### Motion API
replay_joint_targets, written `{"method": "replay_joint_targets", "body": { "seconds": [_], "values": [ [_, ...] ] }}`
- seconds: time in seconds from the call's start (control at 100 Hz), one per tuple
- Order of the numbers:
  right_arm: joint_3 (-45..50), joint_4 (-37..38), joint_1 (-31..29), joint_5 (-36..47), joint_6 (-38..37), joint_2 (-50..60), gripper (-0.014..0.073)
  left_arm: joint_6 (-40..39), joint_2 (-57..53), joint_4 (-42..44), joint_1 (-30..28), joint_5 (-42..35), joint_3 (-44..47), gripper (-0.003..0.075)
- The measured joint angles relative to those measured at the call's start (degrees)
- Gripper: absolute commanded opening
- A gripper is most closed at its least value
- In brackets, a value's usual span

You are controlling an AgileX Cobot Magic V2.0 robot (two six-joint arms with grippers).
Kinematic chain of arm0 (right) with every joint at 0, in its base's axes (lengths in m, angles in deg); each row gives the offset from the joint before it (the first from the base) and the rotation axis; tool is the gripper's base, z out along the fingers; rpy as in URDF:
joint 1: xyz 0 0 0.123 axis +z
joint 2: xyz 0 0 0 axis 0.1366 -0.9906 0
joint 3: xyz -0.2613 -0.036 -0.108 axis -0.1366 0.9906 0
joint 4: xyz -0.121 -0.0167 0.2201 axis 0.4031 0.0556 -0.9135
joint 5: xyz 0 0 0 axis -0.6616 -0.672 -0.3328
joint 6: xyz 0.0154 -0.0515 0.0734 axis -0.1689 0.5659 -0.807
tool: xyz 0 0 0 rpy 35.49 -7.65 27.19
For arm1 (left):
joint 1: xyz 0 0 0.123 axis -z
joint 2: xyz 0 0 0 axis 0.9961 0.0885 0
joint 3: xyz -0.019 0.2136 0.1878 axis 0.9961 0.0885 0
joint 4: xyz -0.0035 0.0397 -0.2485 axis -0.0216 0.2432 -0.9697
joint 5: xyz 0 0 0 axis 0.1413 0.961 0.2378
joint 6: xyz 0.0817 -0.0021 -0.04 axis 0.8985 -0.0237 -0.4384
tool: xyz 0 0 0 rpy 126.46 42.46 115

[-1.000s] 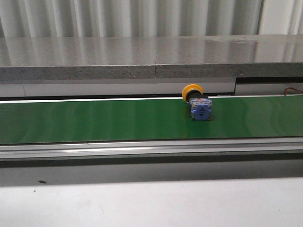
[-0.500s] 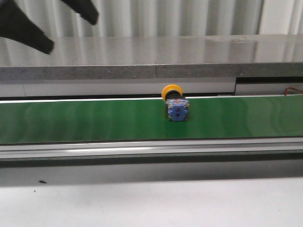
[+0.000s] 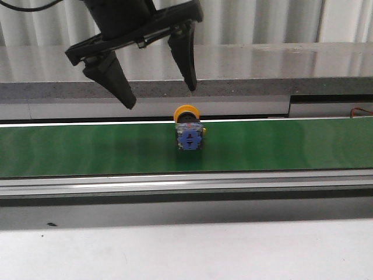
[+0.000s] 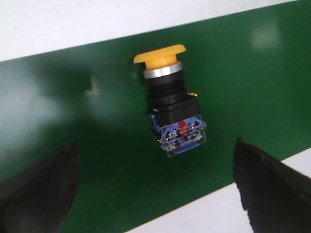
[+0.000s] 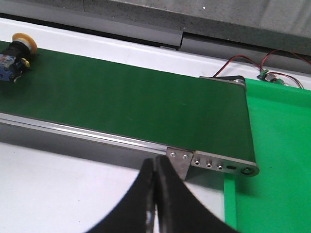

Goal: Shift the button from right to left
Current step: 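Lower the open left gripper around the button and close it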

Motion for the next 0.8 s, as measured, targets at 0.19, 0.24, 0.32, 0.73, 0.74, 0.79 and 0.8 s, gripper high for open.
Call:
{"method": "replay_joint_targets", "body": {
  "seconds": [0.19,0.24,0.32,0.73,0.74,0.79,0.8],
  "values": [
    [0.0,0.0,0.0,0.0,0.0,0.0,-0.0068,-5.8,6.1,4.4,0.8,5.3,-6.2,0.0604],
    [0.0,0.0,0.0,0.0,0.0,0.0,-0.0068,-6.5,7.1,4.9,0.8,5.8,-6.9,0.0604],
    [0.0,0.0,0.0,0.0,0.0,0.0,-0.0068,-7.4,8.4,5.1,0.8,6.0,-7.6,0.0603],
    [0.0,0.0,0.0,0.0,0.0,0.0,-0.0068,-8.2,10.1,7.8,0.8,7.4,-7.6,0.0173],
    [0.0,0.0,0.0,0.0,0.0,0.0,-0.0068,-8.2,10.1,7.8,0.8,7.4,-7.6,0.0170],
    [0.0,0.0,0.0,0.0,0.0,0.0,-0.0068,-8.2,10.1,8.0,0.8,7.6,-7.6,0.0165],
    [0.0,0.0,0.0,0.0,0.0,0.0,-0.0068,-8.2,10.1,8.0,0.8,7.7,-7.7,0.0165]
  ]
}}
